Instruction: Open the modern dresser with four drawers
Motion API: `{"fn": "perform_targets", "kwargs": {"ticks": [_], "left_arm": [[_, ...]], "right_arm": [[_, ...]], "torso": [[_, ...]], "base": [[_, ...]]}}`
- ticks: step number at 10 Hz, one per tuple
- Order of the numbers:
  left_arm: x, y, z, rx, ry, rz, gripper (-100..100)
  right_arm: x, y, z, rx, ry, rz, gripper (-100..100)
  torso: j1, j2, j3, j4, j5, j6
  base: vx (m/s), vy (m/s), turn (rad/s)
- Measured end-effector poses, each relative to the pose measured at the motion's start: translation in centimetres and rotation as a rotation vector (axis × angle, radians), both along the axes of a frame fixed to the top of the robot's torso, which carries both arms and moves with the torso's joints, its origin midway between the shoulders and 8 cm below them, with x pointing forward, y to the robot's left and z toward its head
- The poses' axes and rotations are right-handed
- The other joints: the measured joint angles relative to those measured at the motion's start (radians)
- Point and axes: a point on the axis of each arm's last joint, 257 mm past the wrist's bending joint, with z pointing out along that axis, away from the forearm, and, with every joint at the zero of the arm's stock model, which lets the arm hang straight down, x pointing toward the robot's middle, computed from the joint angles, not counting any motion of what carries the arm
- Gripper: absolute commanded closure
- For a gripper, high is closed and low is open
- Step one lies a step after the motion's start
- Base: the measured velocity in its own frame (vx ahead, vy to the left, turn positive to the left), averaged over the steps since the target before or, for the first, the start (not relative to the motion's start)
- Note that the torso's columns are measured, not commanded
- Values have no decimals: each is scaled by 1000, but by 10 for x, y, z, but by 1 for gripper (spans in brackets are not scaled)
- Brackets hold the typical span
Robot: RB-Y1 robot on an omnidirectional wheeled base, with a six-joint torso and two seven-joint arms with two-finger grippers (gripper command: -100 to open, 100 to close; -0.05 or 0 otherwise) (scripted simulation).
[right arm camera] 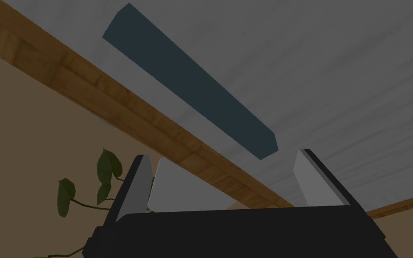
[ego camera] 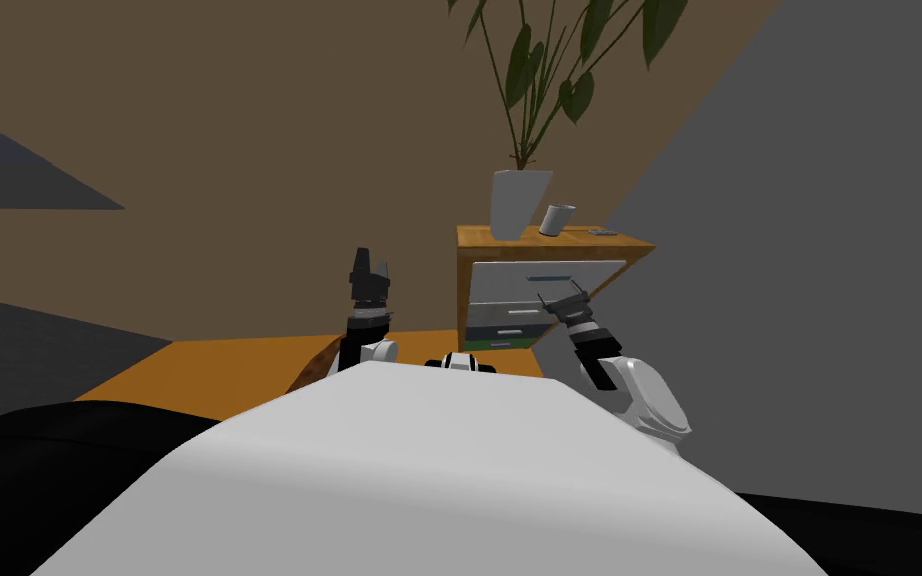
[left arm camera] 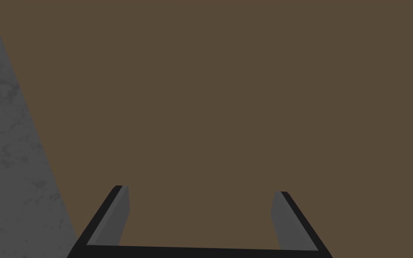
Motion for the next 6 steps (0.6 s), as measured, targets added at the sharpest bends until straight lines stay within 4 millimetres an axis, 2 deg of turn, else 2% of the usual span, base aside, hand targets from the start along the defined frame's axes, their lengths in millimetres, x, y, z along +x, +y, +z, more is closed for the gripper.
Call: {"fn": "perform_targets", "kwargs": {"ticks": [6], "left_arm": [[0, 0, 0, 0, 0, 0, 0]], "right_arm": [[15, -30, -13, -243, 9, -94, -100]], "torso": [[-3, 0, 0, 0, -1, 0]], "base": [[-4, 92, 19]]}}
